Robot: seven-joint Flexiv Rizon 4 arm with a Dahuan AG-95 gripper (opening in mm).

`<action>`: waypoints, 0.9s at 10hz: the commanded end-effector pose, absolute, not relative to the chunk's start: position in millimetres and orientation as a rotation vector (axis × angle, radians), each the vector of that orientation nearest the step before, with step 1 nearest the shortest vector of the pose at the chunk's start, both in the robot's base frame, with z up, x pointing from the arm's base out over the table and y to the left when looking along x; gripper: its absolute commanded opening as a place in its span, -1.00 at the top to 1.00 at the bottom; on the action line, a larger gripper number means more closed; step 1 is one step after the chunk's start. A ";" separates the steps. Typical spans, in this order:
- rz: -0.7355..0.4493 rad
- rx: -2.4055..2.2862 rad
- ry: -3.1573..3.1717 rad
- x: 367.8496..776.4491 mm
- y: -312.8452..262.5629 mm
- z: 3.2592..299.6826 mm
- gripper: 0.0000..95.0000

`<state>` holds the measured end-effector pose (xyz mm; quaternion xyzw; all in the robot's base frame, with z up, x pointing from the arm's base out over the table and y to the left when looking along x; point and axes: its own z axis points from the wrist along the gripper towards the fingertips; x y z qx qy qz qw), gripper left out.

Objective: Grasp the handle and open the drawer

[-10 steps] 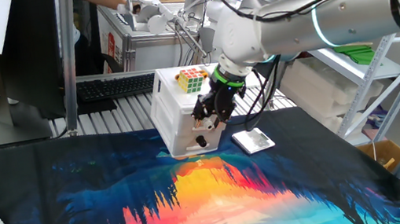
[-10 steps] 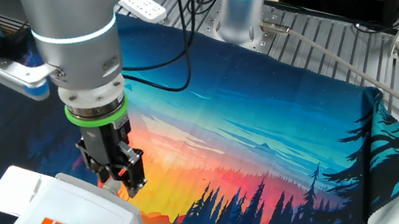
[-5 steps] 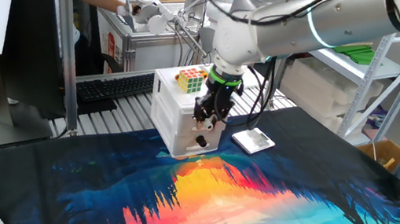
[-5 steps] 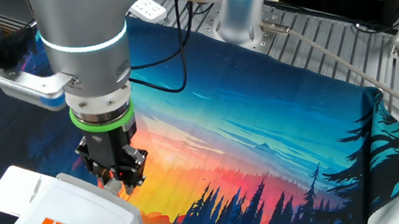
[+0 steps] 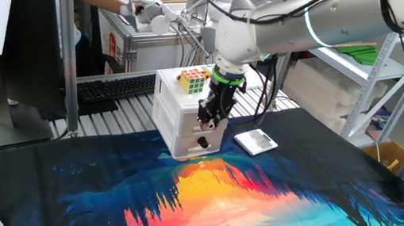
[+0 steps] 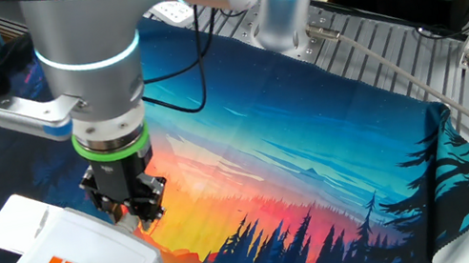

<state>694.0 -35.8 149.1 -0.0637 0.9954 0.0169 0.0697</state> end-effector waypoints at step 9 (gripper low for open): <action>0.124 -0.010 2.995 694.3 -36.8 150.0 0.60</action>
